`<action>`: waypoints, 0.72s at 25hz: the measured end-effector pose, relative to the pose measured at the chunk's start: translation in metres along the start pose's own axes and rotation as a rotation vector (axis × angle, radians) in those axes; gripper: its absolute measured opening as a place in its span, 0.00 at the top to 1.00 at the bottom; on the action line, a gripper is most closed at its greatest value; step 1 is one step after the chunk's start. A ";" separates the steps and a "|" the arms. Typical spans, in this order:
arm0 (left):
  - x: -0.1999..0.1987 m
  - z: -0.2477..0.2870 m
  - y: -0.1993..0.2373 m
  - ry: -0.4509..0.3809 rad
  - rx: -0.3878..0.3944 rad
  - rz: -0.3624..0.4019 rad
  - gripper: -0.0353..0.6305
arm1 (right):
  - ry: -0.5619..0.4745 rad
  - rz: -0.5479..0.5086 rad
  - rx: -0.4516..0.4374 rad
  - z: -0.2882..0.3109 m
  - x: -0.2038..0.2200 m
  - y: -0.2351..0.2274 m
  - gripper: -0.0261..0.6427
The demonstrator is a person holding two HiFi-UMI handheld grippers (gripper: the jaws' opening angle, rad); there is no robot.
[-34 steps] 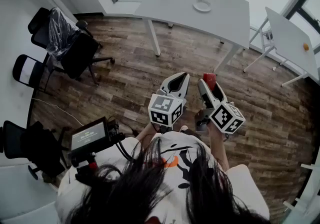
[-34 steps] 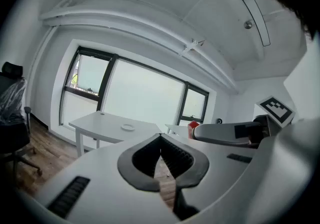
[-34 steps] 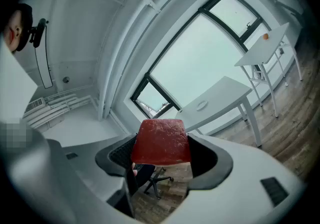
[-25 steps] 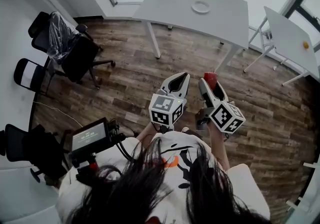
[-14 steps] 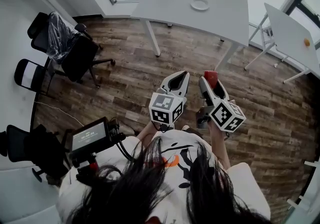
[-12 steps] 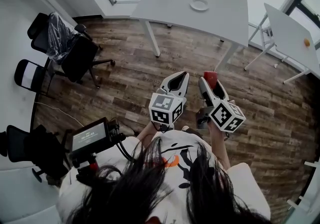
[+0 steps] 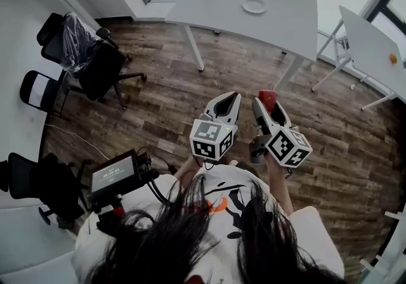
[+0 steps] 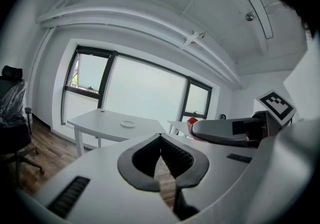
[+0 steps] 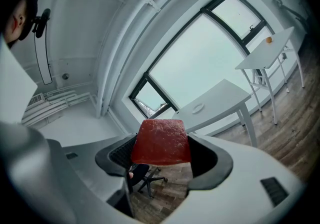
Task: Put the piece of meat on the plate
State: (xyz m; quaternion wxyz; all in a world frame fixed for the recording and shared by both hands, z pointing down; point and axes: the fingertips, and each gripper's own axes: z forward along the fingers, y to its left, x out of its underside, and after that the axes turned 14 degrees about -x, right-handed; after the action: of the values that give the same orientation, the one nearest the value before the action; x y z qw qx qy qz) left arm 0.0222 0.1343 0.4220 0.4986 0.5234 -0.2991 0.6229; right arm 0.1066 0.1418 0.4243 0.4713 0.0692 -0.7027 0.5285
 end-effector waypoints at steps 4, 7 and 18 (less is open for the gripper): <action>0.005 0.006 0.006 0.025 -0.009 -0.014 0.94 | 0.017 0.020 -0.002 0.009 0.004 -0.005 0.49; 0.000 0.020 0.015 0.017 -0.013 -0.010 0.94 | 0.022 0.025 -0.002 0.022 0.003 -0.012 0.49; -0.040 0.118 0.089 0.012 0.012 -0.017 0.94 | -0.007 0.051 0.040 0.137 -0.028 -0.046 0.49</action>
State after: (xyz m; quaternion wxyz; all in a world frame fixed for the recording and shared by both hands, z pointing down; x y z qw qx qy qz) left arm -0.0213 -0.0119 0.4299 0.5025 0.5251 -0.2878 0.6236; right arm 0.0686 -0.0002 0.4355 0.4536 0.0625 -0.6951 0.5542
